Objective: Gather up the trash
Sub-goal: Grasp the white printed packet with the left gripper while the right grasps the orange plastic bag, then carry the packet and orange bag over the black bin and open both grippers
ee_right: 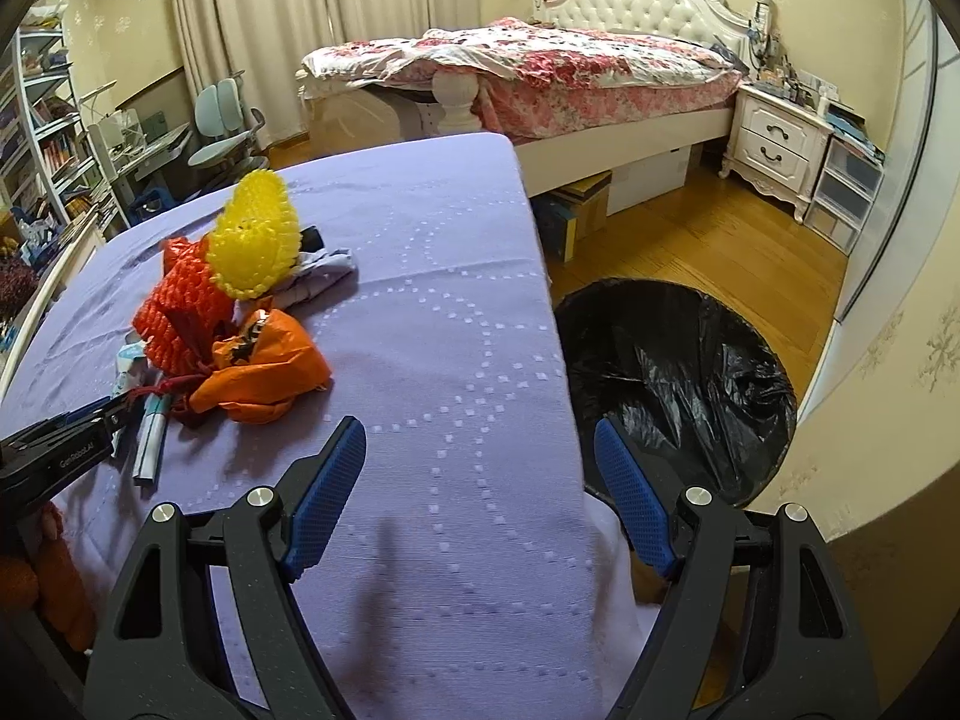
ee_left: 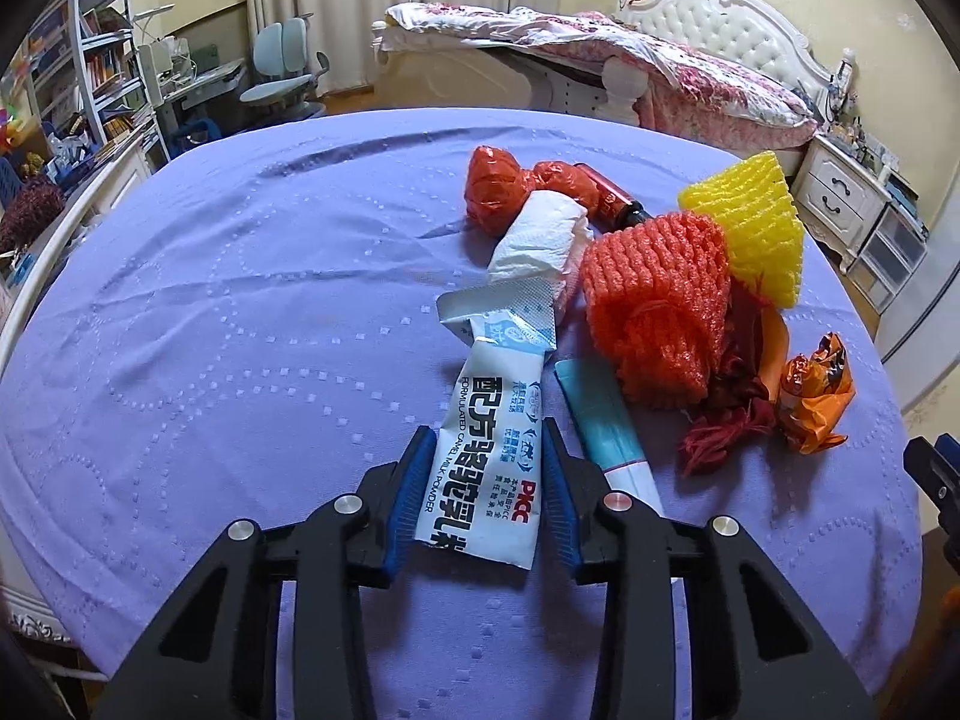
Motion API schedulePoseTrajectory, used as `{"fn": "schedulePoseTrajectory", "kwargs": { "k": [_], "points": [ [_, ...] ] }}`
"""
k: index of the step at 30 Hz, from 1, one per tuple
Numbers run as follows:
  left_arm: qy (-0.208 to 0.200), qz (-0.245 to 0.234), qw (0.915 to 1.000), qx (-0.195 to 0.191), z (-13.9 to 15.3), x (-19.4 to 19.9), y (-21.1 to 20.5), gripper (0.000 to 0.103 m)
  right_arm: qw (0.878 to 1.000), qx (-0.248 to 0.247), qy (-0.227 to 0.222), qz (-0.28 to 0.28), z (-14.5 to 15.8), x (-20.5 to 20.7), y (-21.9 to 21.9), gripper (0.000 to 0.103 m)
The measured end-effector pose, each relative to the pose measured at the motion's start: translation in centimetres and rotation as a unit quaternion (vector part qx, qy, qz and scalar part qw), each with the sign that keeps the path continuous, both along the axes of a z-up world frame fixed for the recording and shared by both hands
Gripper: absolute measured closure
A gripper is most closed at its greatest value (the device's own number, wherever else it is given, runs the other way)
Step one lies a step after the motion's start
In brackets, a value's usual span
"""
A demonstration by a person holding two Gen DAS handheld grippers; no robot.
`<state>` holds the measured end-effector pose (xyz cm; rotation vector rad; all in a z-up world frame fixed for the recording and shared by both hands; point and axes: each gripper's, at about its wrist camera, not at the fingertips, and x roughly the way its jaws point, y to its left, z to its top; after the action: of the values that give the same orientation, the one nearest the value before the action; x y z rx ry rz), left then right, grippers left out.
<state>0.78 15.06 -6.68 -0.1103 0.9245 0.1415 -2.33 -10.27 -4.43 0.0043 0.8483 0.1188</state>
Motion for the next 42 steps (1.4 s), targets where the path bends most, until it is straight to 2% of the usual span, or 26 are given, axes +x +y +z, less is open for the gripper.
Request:
{"fn": "schedulePoseTrajectory", "kwargs": {
  "k": [13,21,24,26,28,32,42],
  "points": [
    [-0.02,0.034,0.9989,0.025,0.5,-1.7,3.2,0.067,0.998,0.012,0.006,0.068,0.2,0.8,5.5,0.025],
    [-0.026,0.051,0.9975,0.042,0.3,-1.9,4.5,0.067,0.996,-0.014,0.016,0.091,-1.1,2.8,8.5,0.022],
    [-0.025,0.055,0.9976,0.034,0.1,-1.7,5.0,0.067,0.995,-0.018,0.021,0.092,-1.4,3.3,9.0,0.023],
    [-0.024,0.055,0.9978,0.029,-0.1,-1.6,5.1,0.067,0.995,-0.016,0.027,0.091,-1.6,3.3,9.0,0.029],
    [-0.023,0.055,0.9978,0.027,-0.2,-1.6,5.1,0.067,0.995,-0.005,0.038,0.097,-1.9,3.3,8.7,0.047],
    [-0.026,0.054,0.9978,0.03,-0.1,-1.8,4.9,0.067,0.994,0.01,0.036,0.098,-1.8,3.0,8.1,0.051],
    [-0.051,0.031,0.9979,0.027,1.7,-2.5,2.1,0.067,0.997,0.019,0.016,0.077,-0.6,1.1,5.4,0.052]
  ]
}}
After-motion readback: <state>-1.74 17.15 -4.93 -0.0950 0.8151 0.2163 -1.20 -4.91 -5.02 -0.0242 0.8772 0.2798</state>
